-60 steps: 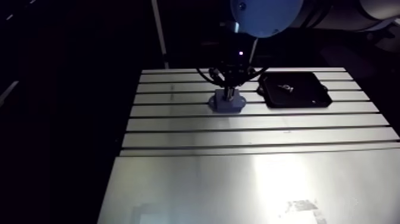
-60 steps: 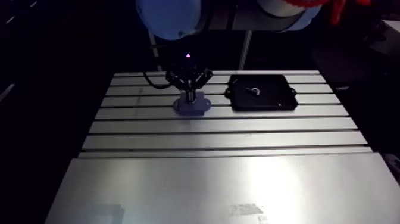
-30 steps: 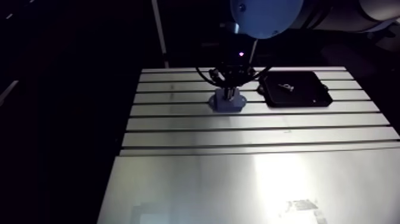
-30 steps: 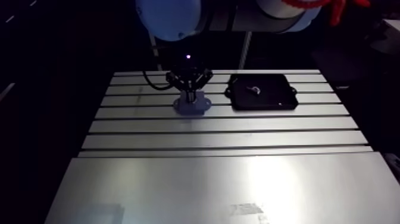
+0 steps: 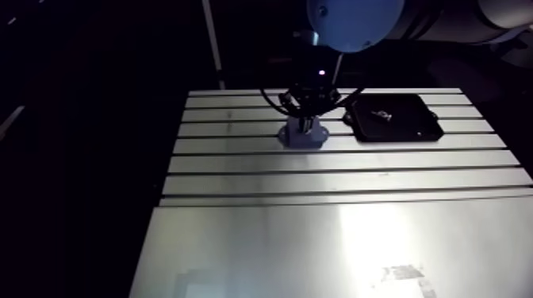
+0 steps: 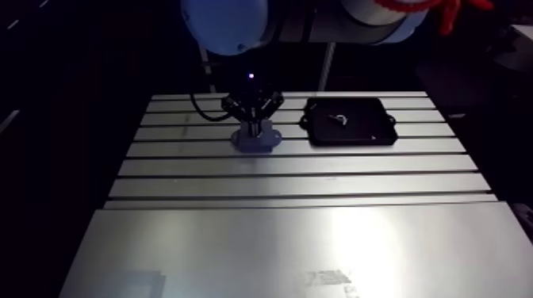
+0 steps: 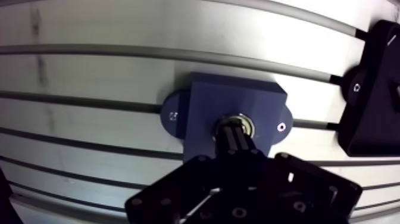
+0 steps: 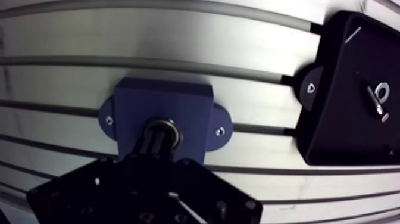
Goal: Pick up the bearing and press it into the housing until flush.
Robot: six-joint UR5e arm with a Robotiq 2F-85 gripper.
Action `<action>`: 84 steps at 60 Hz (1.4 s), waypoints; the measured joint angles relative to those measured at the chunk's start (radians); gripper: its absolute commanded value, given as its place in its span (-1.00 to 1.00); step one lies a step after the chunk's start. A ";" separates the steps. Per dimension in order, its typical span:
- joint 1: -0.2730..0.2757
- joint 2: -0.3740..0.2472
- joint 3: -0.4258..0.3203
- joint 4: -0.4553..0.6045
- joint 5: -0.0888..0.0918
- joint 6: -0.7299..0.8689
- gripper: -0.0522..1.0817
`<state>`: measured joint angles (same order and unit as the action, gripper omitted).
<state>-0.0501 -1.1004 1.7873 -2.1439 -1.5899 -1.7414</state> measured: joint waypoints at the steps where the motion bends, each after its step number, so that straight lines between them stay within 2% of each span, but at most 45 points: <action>1: 0.000 0.000 0.000 0.000 0.000 0.000 0.99; 32: 0.000 -0.001 -0.001 0.002 0.002 0.000 0.99; 49: 0.003 -0.036 -0.016 0.009 0.005 0.000 0.95; 50: 0.004 -0.038 -0.017 0.010 0.005 0.000 0.84; 51: 0.004 -0.040 -0.018 0.012 0.005 0.000 0.84; 52: 0.004 -0.042 -0.018 0.014 0.005 0.000 0.42; 53: 0.005 -0.044 -0.019 0.016 0.005 0.000 0.42; 54: 0.005 -0.046 -0.021 0.018 0.005 0.000 -0.38; 55: 0.005 -0.048 -0.022 0.021 0.005 0.000 -0.86; 59: 0.007 -0.057 -0.030 0.041 0.004 0.001 -0.90; 84: 0.004 -0.140 -0.134 0.264 -0.001 0.006 -0.90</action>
<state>-0.0458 -1.2406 1.6528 -1.8802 -1.5912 -1.7359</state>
